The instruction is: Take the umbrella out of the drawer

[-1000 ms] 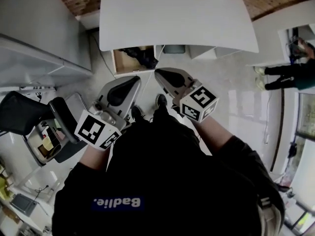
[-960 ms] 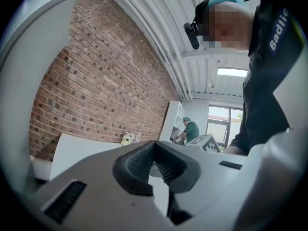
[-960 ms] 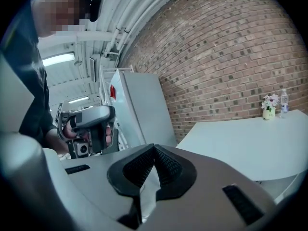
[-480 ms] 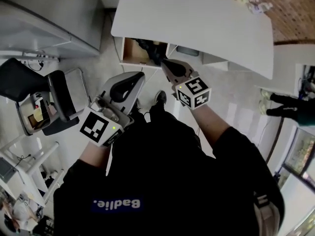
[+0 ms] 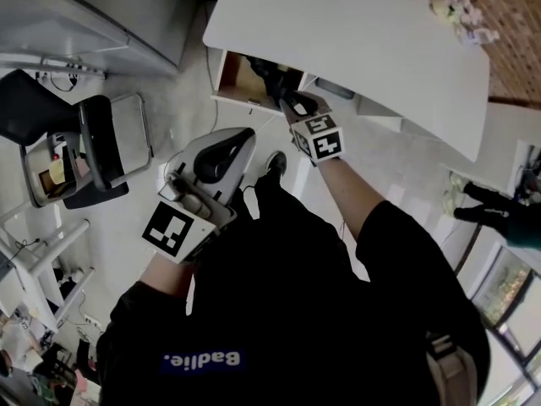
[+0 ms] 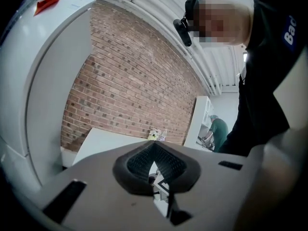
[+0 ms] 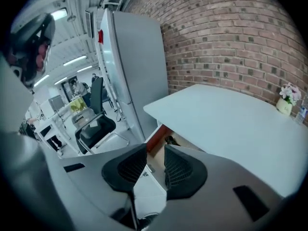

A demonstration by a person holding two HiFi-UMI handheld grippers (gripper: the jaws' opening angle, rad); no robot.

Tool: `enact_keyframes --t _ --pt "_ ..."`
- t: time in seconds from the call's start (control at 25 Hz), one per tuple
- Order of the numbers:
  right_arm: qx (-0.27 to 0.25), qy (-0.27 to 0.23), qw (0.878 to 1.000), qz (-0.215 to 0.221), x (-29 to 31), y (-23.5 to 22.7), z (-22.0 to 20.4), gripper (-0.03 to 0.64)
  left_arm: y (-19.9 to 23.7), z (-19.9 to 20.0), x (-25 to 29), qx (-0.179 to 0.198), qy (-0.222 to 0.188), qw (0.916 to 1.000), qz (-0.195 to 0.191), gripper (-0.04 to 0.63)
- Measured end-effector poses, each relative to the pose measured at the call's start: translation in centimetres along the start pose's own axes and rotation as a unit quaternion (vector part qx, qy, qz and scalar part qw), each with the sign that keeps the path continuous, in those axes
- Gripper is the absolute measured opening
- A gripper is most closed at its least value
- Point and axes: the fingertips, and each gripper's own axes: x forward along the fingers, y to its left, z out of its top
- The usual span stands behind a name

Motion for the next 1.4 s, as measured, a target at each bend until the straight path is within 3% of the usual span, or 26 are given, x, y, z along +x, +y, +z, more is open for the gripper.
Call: enact_keyframes --t 0.56,0.88,1.12,1.4 --pt "-0.040 0.151 0.986 -0.061 11.5 -3.3 -7.5 0.269 4.1 -3.0 -3.0 -0.019 -0.001 0.9989 0.042 -0.002" --pt "-0.099 0.202 0.967 -0.121 15.1 -6.0 -8.9 0.290 6.7 -4.1 -4.2 -0.014 0.019 0.9978 0.062 -0.002" --pt "-0.095 0.246 0.957 -0.117 18.0 -6.7 -11.2 0.301 7.7 -4.8 -4.4 -0.020 0.025 0.9976 0.061 -0.002" --pt "-0.111 0.310 0.937 -0.116 20.7 -7.3 -12.5 0.308 9.0 -5.6 -4.9 -0.026 0.034 0.9963 0.074 -0.002"
